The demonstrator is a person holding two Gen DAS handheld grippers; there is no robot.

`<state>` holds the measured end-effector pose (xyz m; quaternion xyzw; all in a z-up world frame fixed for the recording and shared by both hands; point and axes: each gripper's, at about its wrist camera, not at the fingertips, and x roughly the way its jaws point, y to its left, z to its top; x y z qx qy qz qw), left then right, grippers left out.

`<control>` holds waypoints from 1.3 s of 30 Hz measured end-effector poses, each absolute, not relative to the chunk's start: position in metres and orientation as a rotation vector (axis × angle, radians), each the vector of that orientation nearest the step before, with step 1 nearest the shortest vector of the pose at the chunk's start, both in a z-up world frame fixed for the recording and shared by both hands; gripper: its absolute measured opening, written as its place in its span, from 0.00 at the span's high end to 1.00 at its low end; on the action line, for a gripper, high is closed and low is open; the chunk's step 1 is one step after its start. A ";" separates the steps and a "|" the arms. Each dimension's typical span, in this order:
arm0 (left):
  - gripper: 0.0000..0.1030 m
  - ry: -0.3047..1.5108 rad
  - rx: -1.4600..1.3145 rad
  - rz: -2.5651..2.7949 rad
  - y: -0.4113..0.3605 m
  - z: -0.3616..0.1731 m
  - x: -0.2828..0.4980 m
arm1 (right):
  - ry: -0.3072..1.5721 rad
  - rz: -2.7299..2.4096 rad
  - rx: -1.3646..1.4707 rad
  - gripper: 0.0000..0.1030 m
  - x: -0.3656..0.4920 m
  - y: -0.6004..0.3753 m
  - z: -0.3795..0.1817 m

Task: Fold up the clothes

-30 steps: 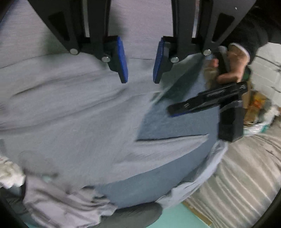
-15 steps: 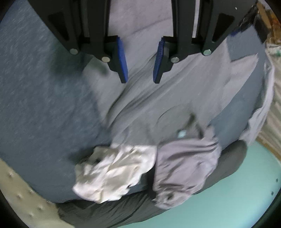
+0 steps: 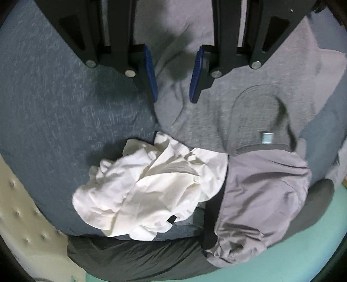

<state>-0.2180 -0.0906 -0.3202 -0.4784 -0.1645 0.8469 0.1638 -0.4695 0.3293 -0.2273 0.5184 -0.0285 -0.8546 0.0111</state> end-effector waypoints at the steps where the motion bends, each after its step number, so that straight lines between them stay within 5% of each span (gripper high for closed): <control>1: 0.68 -0.468 -1.365 2.414 -0.091 -0.321 -0.219 | -0.065 -2.665 1.629 0.71 -0.475 0.329 -0.231; 9: 0.68 -0.457 -1.393 2.406 -0.089 -0.329 -0.224 | 0.084 -2.627 1.697 0.71 -0.498 0.325 -0.256; 12: 0.68 -0.445 -1.399 2.409 -0.088 -0.330 -0.224 | 0.093 -2.634 1.694 0.90 -0.503 0.329 -0.260; 20: 0.68 -0.423 -1.418 2.400 -0.085 -0.338 -0.226 | 0.115 -2.732 1.723 0.97 -0.520 0.347 -0.265; 35: 0.68 -0.425 -1.430 2.384 -0.086 -0.344 -0.231 | -0.162 -2.756 1.521 0.96 -0.516 0.386 -0.244; 39: 0.68 -0.420 -1.428 2.389 -0.086 -0.343 -0.231 | -0.159 -2.698 1.533 0.78 -0.506 0.389 -0.246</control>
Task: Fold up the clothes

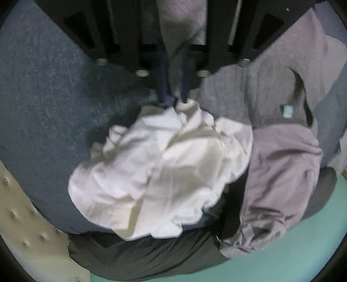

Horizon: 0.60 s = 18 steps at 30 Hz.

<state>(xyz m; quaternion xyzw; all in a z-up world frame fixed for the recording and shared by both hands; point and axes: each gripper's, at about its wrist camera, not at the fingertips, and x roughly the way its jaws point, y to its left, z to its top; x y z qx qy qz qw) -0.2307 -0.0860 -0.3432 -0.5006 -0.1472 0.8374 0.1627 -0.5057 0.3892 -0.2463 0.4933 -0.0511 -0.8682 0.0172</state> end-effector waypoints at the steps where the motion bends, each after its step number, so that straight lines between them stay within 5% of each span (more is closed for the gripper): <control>1: 0.68 -0.418 -1.429 2.389 -0.086 -0.343 -0.231 | -0.161 -2.689 1.547 0.78 -0.505 0.388 -0.248; 10: 0.68 -0.424 -1.426 2.376 -0.086 -0.347 -0.228 | -0.045 -2.611 1.732 0.75 -0.526 0.368 -0.272; 13: 0.68 -0.430 -1.425 2.373 -0.086 -0.348 -0.227 | -0.004 -2.622 1.724 0.90 -0.529 0.363 -0.276; 18: 0.68 -0.422 -1.423 2.375 -0.085 -0.349 -0.224 | -0.036 -2.766 1.645 0.94 -0.532 0.372 -0.269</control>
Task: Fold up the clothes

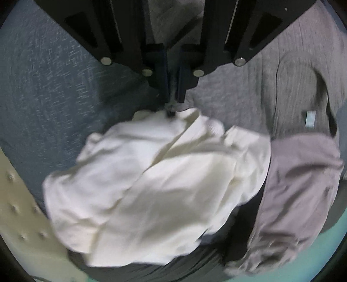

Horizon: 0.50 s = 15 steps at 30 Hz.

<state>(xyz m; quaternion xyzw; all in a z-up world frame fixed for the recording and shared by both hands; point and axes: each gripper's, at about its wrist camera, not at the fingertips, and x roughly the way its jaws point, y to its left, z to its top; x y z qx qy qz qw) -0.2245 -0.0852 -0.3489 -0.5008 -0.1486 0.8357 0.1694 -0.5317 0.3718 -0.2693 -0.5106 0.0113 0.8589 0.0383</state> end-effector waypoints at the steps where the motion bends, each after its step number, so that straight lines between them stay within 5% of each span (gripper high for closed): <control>1: 0.68 -0.421 -1.423 2.376 -0.084 -0.349 -0.224 | 0.027 2.629 -1.560 0.94 -0.532 0.373 -0.271; 15: 0.68 -0.411 -1.433 2.379 -0.081 -0.350 -0.222 | 0.296 2.711 -1.456 0.90 -0.516 0.421 -0.243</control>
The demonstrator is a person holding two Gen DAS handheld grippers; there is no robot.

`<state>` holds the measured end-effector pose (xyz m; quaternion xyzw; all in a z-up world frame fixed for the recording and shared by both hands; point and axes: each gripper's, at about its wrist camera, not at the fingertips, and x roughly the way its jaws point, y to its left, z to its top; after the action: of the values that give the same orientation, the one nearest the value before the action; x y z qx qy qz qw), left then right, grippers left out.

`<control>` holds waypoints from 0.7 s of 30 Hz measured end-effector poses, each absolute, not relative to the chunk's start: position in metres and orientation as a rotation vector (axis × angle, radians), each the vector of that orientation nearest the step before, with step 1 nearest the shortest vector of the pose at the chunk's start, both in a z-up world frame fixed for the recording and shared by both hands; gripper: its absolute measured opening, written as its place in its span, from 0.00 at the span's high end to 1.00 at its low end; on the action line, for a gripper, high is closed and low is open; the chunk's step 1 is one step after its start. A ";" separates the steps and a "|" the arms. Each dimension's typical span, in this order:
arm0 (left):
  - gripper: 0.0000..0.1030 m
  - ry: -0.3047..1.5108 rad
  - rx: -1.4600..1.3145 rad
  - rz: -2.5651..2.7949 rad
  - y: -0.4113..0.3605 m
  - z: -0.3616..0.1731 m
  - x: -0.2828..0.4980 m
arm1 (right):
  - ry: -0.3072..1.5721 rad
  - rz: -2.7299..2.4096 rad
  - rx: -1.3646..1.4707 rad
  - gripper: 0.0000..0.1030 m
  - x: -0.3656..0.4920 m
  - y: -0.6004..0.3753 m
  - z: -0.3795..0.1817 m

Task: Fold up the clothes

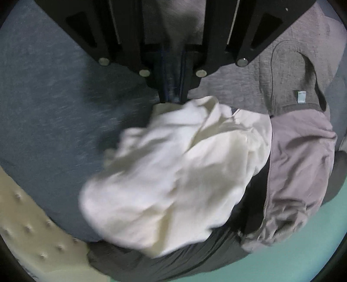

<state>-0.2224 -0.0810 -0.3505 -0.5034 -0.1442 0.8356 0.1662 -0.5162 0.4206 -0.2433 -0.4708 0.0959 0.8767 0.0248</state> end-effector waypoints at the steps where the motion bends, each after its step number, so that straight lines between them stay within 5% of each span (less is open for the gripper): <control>1: 0.68 -0.410 -1.434 2.379 -0.081 -0.350 -0.223 | 0.313 2.722 -1.443 0.90 -0.511 0.427 -0.237; 5: 0.68 -0.409 -1.436 2.378 -0.081 -0.351 -0.224 | 0.312 2.783 -1.489 0.89 -0.479 0.426 -0.224; 9: 0.68 -0.411 -1.438 2.379 -0.081 -0.351 -0.224 | 0.312 2.820 -1.621 0.76 -0.416 0.420 -0.224; 21: 0.68 -0.416 -1.439 2.387 -0.080 -0.351 -0.224 | 0.174 2.816 -1.809 0.71 -0.349 0.402 -0.277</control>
<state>-0.2238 -0.0795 -0.3511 -0.5040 -0.1457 0.8360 0.1608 -0.3486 0.4017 -0.2767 -0.5367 0.0517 0.8356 -0.1048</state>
